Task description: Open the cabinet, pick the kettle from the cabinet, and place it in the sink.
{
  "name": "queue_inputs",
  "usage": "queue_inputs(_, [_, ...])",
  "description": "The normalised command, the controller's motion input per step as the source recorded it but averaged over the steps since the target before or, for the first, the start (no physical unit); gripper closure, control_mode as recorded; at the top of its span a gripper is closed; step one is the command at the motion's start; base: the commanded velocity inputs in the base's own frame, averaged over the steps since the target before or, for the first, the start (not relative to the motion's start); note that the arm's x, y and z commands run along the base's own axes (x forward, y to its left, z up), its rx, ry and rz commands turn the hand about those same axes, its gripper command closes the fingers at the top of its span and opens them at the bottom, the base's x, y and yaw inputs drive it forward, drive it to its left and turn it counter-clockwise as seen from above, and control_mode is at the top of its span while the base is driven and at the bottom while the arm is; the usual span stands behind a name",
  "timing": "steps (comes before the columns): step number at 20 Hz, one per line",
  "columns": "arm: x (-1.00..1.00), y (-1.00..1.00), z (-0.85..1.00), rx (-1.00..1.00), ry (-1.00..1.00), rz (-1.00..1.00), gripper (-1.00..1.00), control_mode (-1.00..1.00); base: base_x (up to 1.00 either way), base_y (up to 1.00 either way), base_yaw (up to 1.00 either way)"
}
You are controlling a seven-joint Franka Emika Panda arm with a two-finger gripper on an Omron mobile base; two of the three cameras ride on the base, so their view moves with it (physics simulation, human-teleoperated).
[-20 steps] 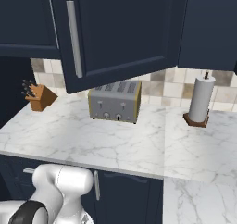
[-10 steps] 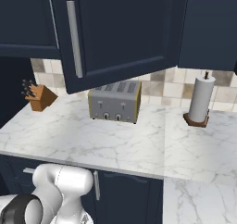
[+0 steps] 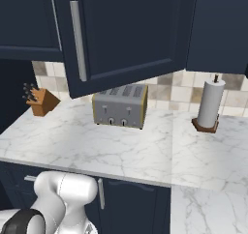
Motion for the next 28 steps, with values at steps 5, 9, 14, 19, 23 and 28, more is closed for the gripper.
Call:
queue_inputs(5, [0.42, -0.36, -0.18, -0.05, -0.04, 0.0, -1.0, -1.0, 0.0, 0.0, 0.0])
queue_inputs(9, [0.41, -0.27, -0.08, -0.08, -0.06, 0.0, -1.0, -1.0, 0.0, 0.0, 0.0])
queue_inputs(14, [0.27, -0.2, 0.0, -0.06, -0.08, -0.07, -1.0, -1.0, 0.0, 0.0, 0.0])
queue_inputs(19, [0.23, -0.04, 0.0, -0.05, -0.02, -0.14, -1.0, -1.0, 0.0, 0.0, 0.0])
queue_inputs(23, [0.11, 0.0, 0.04, -0.01, 0.0, -0.16, -1.0, -1.0, 0.0, 0.0, 0.0])
queue_inputs(28, [0.01, -0.02, 0.15, 0.0, 0.0, -0.14, -1.0, -1.0, 0.0, 0.0, 0.0])
